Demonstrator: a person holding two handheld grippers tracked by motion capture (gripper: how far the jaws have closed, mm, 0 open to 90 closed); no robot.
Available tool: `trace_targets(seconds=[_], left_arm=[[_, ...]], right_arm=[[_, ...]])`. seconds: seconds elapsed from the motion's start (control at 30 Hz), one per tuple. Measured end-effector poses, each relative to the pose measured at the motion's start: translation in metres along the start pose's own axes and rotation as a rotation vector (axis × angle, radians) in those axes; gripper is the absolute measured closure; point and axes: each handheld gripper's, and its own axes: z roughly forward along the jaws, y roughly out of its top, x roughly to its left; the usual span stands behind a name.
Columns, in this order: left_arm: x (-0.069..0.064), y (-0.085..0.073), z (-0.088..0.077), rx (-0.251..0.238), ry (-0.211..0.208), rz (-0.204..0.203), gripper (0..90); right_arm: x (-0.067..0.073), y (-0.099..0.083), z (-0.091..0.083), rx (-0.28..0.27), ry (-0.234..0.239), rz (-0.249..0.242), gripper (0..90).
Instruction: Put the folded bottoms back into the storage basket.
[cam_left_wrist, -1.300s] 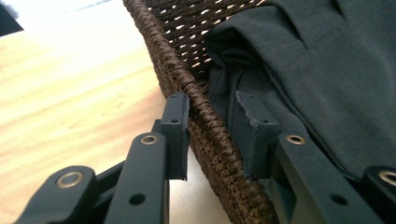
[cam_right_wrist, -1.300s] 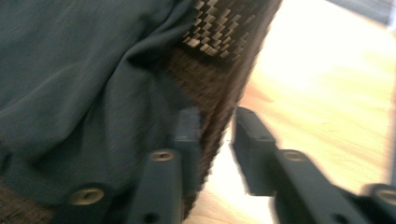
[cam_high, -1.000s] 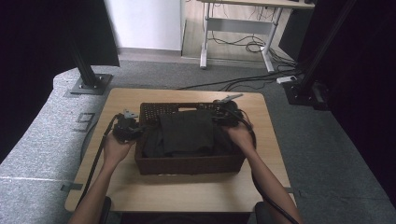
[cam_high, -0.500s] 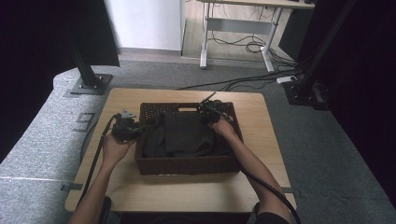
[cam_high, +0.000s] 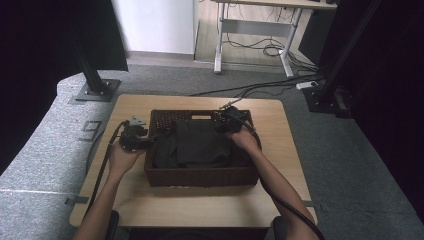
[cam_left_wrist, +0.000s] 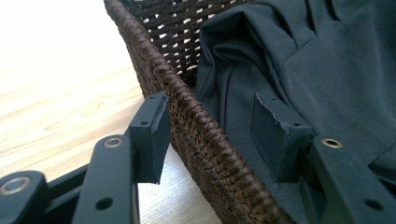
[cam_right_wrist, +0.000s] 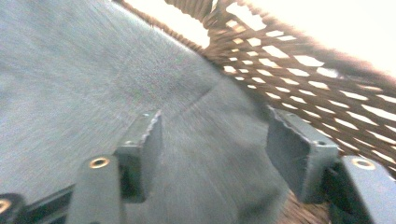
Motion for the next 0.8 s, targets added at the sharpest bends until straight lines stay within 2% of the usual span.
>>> trace_targets(seconds=[0.03, 0.07, 0.1, 0.2, 0.3, 0.37, 0.4, 0.43, 0.47, 0.5, 0.53, 0.57, 0.6, 0.7, 0.8], left_arm=[[0.0, 0.0, 0.0, 0.0, 0.0, 0.0, 45.4], [0.0, 0.0, -0.002, -0.002, -0.002, -0.002, 45.4], [-0.001, 0.001, -0.005, -0.002, 0.002, -0.002, 44.5], [-0.002, -0.002, -0.013, 0.005, -0.005, 0.003, 44.5], [-0.005, -0.008, -0.016, 0.021, -0.002, 0.003, 45.0], [-0.005, -0.012, -0.016, 0.025, 0.001, 0.004, 48.0], [-0.005, -0.014, -0.015, 0.018, -0.016, -0.008, 49.2], [-0.005, -0.015, -0.014, 0.008, -0.043, -0.026, 54.6], [-0.006, -0.015, -0.013, 0.0, -0.032, -0.036, 60.1], [-0.008, -0.015, -0.012, -0.001, -0.015, -0.036, 61.4], [-0.008, -0.014, -0.011, -0.001, -0.01, -0.036, 62.4], [-0.008, -0.013, -0.01, 0.003, 0.0, -0.034, 63.3], [-0.008, -0.012, -0.009, 0.002, 0.004, -0.027, 63.7], [-0.001, -0.006, -0.002, -0.001, 0.006, -0.034, 64.3], [0.01, 0.004, 0.01, -0.007, 0.007, -0.038, 64.7]], right_arm=[[0.0, 0.0, 0.0, 0.0, 0.0, 0.0, 34.0], [-0.003, -0.005, -0.018, -0.028, 0.003, 0.02, 31.3], [-0.005, -0.009, -0.029, -0.037, -0.006, 0.025, 29.9], [-0.014, -0.028, -0.063, -0.069, -0.064, 0.042, 26.9], [-0.023, -0.05, -0.087, -0.068, -0.119, 0.068, 25.3], [-0.03, -0.067, -0.098, -0.055, -0.136, 0.092, 29.8], [-0.033, -0.076, -0.101, -0.047, -0.12, 0.109, 33.6], [-0.035, -0.083, -0.102, -0.042, -0.089, 0.13, 41.2], [-0.036, -0.09, -0.103, -0.033, -0.056, 0.141, 52.0], [-0.036, -0.095, -0.102, -0.022, -0.043, 0.143, 59.6], [-0.035, -0.098, -0.101, -0.013, -0.054, 0.143, 64.8], [-0.034, -0.1, -0.1, -0.031, -0.033, 0.158, 67.7], [-0.034, -0.1, -0.1, -0.038, -0.034, 0.172, 68.6], [-0.034, -0.095, -0.096, -0.037, -0.068, 0.161, 69.4], [-0.042, -0.086, -0.088, -0.044, -0.069, 0.17, 69.4]])
